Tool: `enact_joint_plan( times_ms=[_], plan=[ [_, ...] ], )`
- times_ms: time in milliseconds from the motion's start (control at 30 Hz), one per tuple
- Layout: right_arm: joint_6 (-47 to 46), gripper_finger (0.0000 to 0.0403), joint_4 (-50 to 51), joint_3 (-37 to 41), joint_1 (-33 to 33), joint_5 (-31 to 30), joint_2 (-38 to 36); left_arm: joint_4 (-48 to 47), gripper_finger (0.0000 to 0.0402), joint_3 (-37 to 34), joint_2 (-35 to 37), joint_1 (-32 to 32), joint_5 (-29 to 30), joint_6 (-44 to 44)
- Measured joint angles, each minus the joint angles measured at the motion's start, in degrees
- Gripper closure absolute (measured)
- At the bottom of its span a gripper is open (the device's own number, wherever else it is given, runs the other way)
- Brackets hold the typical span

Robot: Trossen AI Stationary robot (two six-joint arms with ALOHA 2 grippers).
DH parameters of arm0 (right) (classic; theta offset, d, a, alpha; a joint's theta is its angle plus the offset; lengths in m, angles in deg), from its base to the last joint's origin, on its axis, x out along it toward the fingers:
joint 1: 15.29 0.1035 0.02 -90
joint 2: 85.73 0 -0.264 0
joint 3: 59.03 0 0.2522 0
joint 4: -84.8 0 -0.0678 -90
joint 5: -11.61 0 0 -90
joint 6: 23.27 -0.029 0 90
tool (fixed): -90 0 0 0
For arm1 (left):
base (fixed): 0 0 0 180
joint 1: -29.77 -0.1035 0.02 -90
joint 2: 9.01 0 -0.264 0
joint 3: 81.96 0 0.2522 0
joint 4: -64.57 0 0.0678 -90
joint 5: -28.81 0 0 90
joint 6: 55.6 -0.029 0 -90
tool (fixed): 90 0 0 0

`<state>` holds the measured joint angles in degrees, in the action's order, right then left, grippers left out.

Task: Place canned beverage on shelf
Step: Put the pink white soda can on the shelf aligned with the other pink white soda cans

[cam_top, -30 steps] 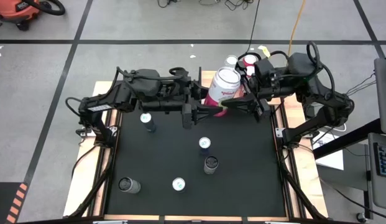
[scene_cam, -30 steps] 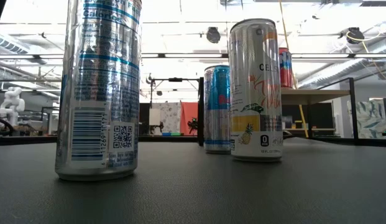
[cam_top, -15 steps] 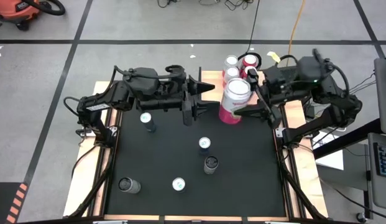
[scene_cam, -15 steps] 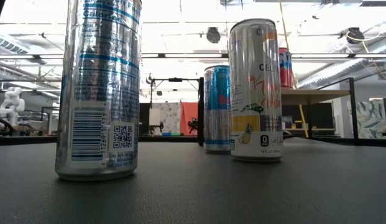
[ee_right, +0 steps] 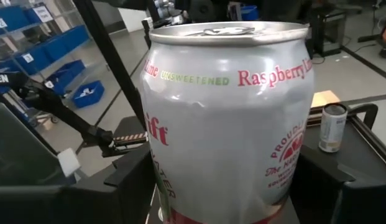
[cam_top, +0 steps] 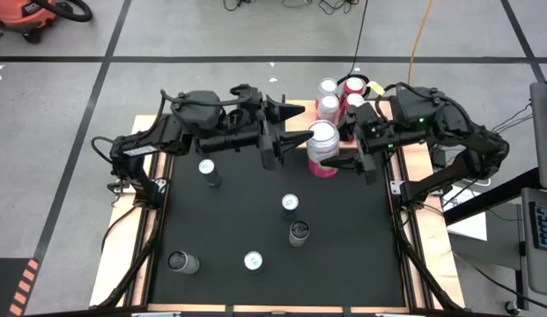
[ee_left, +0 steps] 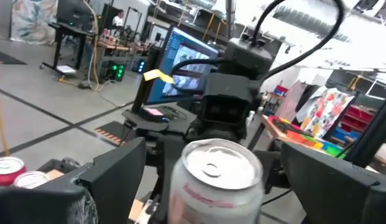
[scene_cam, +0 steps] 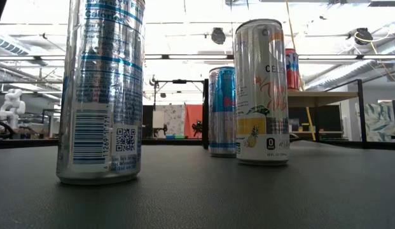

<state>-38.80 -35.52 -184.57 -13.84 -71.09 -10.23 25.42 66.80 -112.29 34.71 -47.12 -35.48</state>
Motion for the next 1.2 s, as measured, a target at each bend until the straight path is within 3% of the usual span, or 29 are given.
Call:
enact_joint_plan(
  times_ms=[367,867,1200],
  plan=[
    [0.19,0.0134,0.1,-0.02,0.0,-0.02,1.41,-5.71,0.0026,-0.04,-1.11,-0.14,-3.99,0.36],
    [-0.19,0.0134,0.29,0.0,0.0,-0.05,3.45,-7.6,0.0027,0.0,-3.1,-0.1,-4.38,0.52],
    [-0.69,0.0134,0.12,0.0,0.0,0.12,3.48,-8.13,0.0082,-0.02,-3.2,-0.11,-4.57,0.29]
  ],
)
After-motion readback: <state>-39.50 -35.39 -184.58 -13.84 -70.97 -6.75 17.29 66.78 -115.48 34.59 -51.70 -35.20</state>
